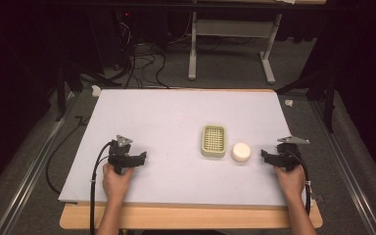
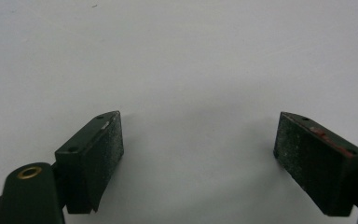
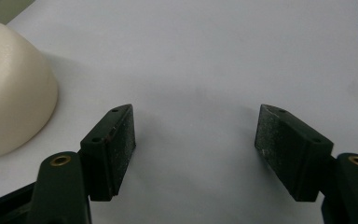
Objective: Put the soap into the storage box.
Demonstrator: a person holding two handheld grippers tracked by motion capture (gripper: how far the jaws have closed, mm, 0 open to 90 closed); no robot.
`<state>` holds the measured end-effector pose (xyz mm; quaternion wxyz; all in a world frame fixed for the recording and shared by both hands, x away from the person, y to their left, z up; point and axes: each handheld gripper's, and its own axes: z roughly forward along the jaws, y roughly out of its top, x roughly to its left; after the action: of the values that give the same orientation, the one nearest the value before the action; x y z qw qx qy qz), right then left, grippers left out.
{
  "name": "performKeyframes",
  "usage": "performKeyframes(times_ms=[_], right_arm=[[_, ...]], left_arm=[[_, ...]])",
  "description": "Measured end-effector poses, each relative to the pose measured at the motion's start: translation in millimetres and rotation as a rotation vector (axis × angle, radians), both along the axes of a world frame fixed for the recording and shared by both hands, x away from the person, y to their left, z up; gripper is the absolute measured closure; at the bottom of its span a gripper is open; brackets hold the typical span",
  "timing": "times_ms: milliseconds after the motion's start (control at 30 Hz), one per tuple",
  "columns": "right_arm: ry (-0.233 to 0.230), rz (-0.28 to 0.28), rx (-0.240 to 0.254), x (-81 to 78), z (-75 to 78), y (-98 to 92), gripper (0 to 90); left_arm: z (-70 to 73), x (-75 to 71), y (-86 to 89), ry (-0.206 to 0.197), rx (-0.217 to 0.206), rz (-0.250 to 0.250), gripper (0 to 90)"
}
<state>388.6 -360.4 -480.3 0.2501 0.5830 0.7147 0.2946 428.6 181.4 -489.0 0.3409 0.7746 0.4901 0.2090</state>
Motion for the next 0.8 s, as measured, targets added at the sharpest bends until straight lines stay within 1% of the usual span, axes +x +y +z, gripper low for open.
performKeyframes(times_ms=[300, 467, 533, 600, 633, 667, 700, 800], right_arm=[[0.002, 0.004, -0.007, 0.3, 0.4, 0.4, 29.1], [0.004, -0.003, 0.006, -1.1, 1.6, -0.8, 27.9], [0.003, -0.002, 0.019, -3.5, 1.9, -1.4, 28.5], [-0.016, 0.004, 0.035, -7.8, 3.3, -0.9, 29.3], [-0.016, 0.004, 0.035, -7.8, 3.3, -0.9, 29.3], [-0.032, 0.014, 0.041, -10.7, 6.2, -0.5, 29.4], [-0.032, 0.014, 0.041, -10.7, 6.2, -0.5, 29.4], [-0.056, 0.029, 0.058, -16.0, 11.8, 0.7, 29.6]], left_arm=[[0.1, 0.2, 0.3, 0.003, -0.001, 0.000, 16.1], [0.1, 0.2, 0.4, 0.003, -0.001, -0.001, 16.1], [0.1, 0.3, 0.4, 0.003, -0.001, 0.000, 16.1], [0.1, 0.2, 0.3, 0.003, -0.001, 0.000, 16.1], [0.1, 0.2, 0.3, 0.003, -0.001, 0.000, 16.2], [0.0, 0.1, 0.2, 0.001, -0.001, 0.000, 16.1], [0.0, 0.1, 0.2, 0.001, -0.001, 0.000, 16.2], [0.0, 0.1, 0.0, 0.000, 0.000, 0.000, 16.2]])
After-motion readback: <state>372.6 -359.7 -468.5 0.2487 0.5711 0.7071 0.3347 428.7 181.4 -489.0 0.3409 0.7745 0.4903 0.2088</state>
